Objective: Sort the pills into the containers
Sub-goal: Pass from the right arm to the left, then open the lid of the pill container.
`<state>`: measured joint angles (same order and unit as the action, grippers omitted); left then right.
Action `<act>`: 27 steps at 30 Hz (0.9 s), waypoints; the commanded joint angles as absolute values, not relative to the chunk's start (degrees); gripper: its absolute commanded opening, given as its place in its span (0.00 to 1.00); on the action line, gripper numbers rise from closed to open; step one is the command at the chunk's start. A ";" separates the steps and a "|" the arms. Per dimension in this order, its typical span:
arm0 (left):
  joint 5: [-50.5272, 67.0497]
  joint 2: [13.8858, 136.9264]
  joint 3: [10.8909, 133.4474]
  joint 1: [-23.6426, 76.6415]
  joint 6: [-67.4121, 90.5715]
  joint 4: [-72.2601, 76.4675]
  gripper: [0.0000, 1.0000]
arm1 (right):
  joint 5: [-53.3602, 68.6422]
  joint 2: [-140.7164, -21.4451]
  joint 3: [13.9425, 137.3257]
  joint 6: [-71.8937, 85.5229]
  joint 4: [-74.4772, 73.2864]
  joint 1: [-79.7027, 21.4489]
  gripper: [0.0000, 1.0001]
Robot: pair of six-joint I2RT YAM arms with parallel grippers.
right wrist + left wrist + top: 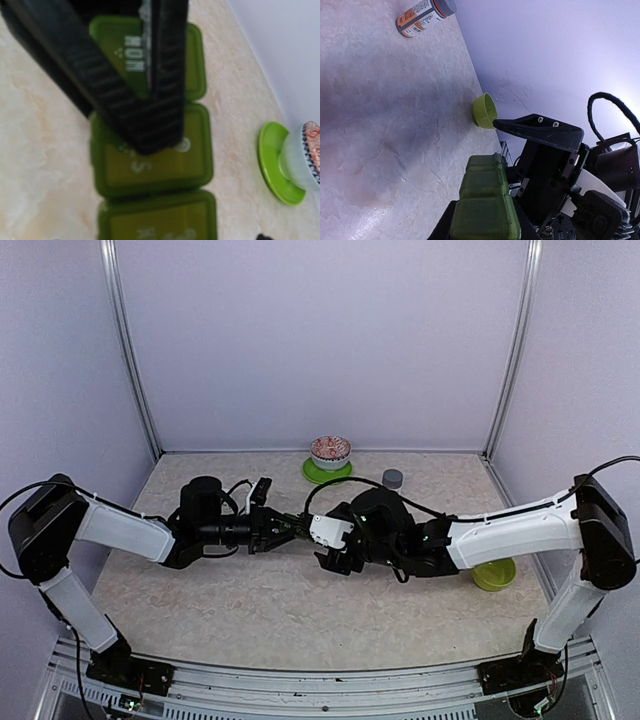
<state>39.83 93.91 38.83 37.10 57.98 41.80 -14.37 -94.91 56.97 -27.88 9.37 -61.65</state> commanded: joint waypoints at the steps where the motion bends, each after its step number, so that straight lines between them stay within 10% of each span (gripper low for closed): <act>1: 39.28 92.28 39.01 37.19 58.31 41.48 0.23 | -17.99 -96.44 58.86 -29.98 10.73 -62.60 0.80; 27: 39.53 93.08 38.96 37.38 58.61 42.12 0.24 | -17.23 -98.78 60.56 -31.82 9.76 -63.19 0.63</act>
<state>39.62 93.91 38.83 37.12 58.63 40.86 -17.54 -97.73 59.42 -31.99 9.34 -62.48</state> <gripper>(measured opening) 0.255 0.646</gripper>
